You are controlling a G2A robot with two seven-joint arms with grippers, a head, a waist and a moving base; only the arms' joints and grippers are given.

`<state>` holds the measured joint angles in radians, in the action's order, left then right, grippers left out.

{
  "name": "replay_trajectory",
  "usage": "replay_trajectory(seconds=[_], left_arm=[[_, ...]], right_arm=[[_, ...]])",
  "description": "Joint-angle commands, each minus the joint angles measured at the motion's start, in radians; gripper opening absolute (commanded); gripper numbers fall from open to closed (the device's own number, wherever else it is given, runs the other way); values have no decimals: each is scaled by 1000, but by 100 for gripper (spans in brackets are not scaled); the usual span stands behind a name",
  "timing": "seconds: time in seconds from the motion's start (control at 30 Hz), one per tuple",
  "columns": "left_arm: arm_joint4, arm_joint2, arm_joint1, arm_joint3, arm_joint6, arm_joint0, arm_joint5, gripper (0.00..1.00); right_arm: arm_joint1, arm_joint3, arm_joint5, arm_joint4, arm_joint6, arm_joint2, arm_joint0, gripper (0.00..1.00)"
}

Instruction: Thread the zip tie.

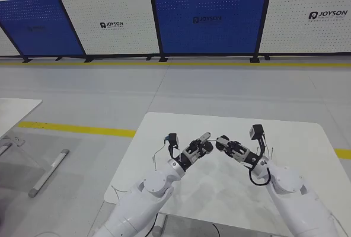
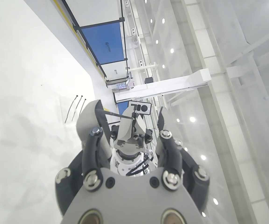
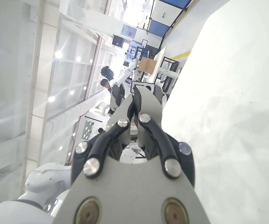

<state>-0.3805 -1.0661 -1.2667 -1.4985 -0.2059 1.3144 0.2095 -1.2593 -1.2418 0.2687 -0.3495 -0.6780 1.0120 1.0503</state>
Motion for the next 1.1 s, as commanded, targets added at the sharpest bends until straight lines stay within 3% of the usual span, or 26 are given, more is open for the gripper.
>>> replay_trajectory(seconds=[0.0, 0.13, 0.57, 0.6, 0.63, 0.67, 1.07], left_arm=[[-3, 0, -1, 2, -1, -1, -1, 10], [-3, 1, -2, 6, -1, -4, -1, 0], [18, -1, -5, 7, 12, -1, 7, 0], [21, -1, -5, 6, 12, 0, 8, 0], [24, -2, -4, 6, 14, 1, 8, 0], [25, -3, -4, 5, 14, 1, 8, 0], [35, -18, 0, -11, -19, 14, -2, 0]], right_arm=[[-1, 1, 1, 0, -2, 1, 0, 0], [-2, 2, 1, 2, -5, 4, 1, 0], [-6, 4, -6, 2, -19, 13, 0, 0], [-6, 4, -8, -2, -20, 14, 1, 8], [-7, 4, -11, -6, -24, 15, 0, 47], [-7, 5, -13, -8, -26, 16, 0, 97], [-6, 8, -32, -35, -33, 42, 12, 100]])
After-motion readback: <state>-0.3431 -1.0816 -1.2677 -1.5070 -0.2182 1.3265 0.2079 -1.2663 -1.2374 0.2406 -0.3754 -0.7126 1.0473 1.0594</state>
